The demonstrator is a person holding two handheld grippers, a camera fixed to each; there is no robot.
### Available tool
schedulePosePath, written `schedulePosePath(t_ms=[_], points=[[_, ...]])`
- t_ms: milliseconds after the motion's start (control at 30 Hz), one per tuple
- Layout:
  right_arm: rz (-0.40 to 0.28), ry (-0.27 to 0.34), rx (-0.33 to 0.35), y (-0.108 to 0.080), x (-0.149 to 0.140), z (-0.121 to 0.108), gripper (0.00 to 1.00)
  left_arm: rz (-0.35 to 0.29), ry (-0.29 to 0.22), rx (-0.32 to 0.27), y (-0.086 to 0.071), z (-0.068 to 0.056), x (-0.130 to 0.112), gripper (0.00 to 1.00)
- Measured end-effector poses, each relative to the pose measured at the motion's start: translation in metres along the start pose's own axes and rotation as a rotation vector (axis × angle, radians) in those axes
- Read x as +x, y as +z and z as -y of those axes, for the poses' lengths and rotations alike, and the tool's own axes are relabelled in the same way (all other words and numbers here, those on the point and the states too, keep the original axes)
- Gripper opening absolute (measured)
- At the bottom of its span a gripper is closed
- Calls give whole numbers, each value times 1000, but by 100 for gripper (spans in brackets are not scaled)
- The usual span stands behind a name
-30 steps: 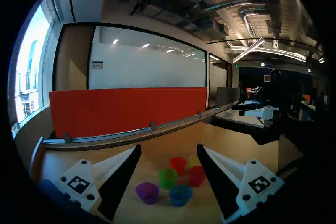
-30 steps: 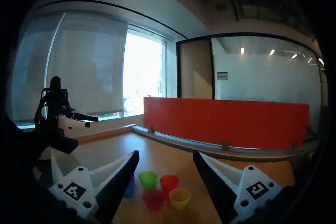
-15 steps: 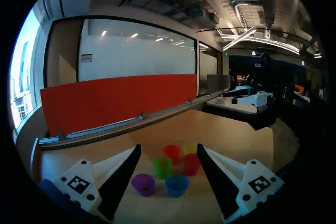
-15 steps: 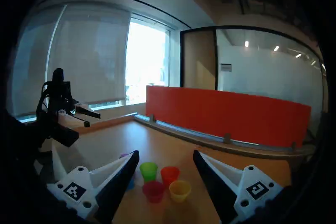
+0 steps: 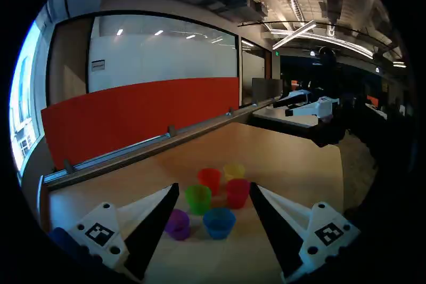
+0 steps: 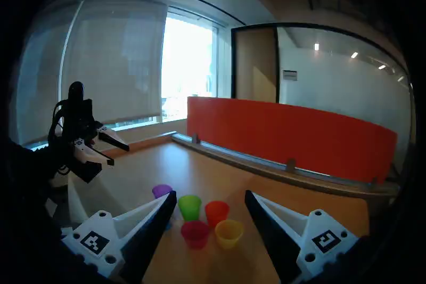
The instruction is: Pour water
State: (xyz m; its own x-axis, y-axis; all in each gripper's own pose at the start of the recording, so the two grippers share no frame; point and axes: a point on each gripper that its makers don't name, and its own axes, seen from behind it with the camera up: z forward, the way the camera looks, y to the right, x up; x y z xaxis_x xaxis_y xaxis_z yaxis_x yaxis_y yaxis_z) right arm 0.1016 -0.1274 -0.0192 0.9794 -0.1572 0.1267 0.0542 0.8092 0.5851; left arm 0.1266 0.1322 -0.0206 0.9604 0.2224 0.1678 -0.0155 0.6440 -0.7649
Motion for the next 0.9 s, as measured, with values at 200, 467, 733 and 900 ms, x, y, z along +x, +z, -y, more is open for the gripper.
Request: schedulePosePath(t_ms=[200,467,733,900], points=[[14,-2,5,2,-6,-2,99,31,15,-35,9,-6,-17,98],[37,3,8,10,-18,-6,99,78,17,-56,32,-8,-45,98],[62,7,11,22,-29,-10,99,128,20,-101,53,-15,-74,98],[73,0,13,30,-34,-11,99,154,23,-110,63,-16,-91,98]])
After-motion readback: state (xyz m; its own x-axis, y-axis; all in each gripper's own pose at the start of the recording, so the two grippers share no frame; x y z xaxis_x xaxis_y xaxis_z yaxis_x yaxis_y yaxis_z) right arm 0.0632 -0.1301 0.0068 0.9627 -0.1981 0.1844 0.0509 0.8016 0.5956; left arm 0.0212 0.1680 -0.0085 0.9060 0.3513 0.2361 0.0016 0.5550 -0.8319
